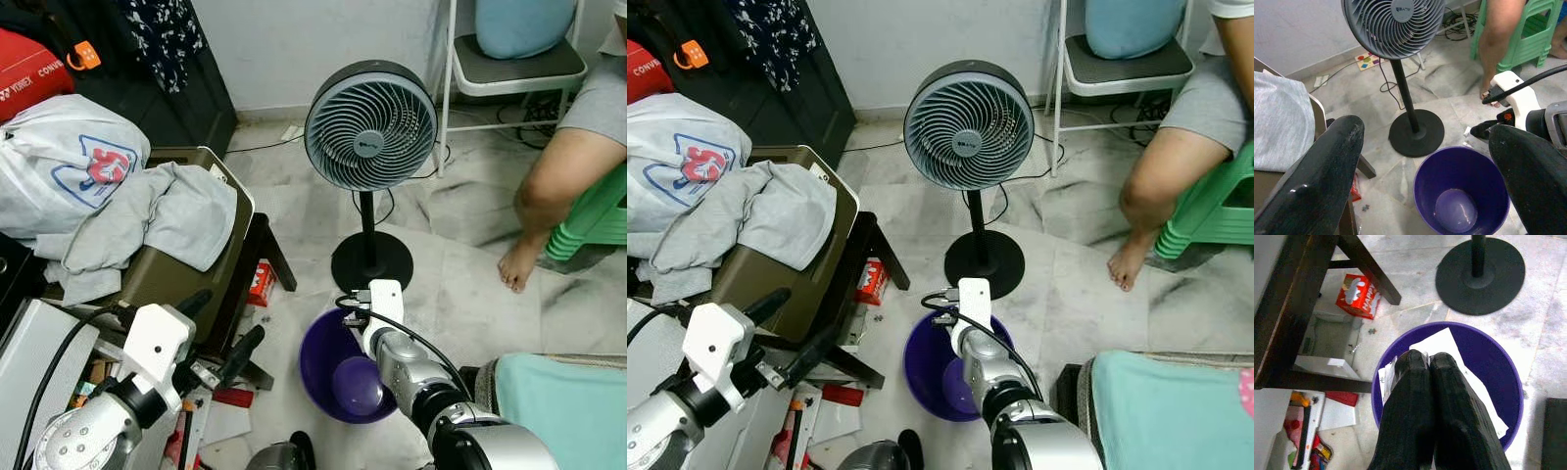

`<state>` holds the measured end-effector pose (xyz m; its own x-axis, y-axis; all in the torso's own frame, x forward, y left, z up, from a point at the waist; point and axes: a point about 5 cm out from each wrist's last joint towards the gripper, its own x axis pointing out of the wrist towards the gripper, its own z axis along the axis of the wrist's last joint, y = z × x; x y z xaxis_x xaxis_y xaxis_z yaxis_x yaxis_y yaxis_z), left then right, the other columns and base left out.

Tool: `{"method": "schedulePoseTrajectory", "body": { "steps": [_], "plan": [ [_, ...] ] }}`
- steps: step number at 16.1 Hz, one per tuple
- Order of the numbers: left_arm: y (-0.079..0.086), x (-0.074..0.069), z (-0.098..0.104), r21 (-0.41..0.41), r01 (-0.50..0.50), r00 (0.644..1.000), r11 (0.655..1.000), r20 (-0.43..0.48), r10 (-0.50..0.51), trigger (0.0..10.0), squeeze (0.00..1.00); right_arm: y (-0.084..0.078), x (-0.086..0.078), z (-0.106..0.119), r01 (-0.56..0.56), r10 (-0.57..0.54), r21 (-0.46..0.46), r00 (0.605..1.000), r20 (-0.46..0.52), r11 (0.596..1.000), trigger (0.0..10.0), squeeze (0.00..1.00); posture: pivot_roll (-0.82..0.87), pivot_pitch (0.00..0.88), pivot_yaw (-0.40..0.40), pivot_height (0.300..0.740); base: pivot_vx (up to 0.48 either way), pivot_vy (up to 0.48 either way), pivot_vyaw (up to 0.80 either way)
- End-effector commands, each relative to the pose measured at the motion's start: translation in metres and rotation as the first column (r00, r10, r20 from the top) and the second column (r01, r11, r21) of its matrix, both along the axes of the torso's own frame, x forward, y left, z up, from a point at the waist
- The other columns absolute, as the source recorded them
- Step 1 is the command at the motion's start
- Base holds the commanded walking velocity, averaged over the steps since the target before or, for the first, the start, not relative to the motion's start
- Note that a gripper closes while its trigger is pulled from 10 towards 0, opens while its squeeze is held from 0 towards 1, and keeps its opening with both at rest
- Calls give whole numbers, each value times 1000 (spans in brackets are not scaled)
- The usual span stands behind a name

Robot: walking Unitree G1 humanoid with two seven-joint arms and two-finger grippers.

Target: Clean up the room

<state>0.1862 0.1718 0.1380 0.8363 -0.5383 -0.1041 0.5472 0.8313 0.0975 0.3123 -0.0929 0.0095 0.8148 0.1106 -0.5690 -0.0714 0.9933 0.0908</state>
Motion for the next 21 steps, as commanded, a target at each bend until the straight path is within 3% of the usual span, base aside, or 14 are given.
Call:
{"method": "schedulePoseTrajectory", "body": {
  "steps": [1,3,4,9,13,17,21],
  "plan": [
    [3,-2,1,14,-3,1000,1000,-9,3,10000,0,2,-2,-2,15,-15,-11,1000,-8,1000,10000,0,104,208,212,740,0,0,0],
    [3,-3,0,15,-4,1000,1000,-13,4,10000,0,-8,2,2,72,-71,-24,997,19,997,10000,24,104,208,216,740,0,0,0],
    [4,-3,0,16,-4,1000,1000,-14,4,10000,0,-12,5,4,93,-92,-25,995,30,995,10000,1000,101,206,217,740,0,0,0],
    [3,-1,1,15,-9,1000,1000,-10,9,10000,0,-13,7,7,108,-106,-30,993,55,994,10000,1000,102,204,216,740,0,0,0],
    [5,-1,1,19,-24,1000,1000,-6,24,10000,0,-9,16,20,88,-81,-45,987,139,995,10000,1000,104,203,213,740,0,0,0],
    [-4,13,0,-20,-47,998,999,39,47,10000,0,2,29,47,-7,-3,32,948,318,999,10000,1000,47,144,177,740,0,0,0],
    [-20,39,-1,-85,-60,994,995,85,67,10000,0,-18,18,70,-103,100,-20,870,484,994,10000,1000,-67,64,156,740,0,0,0]
  ]
}}
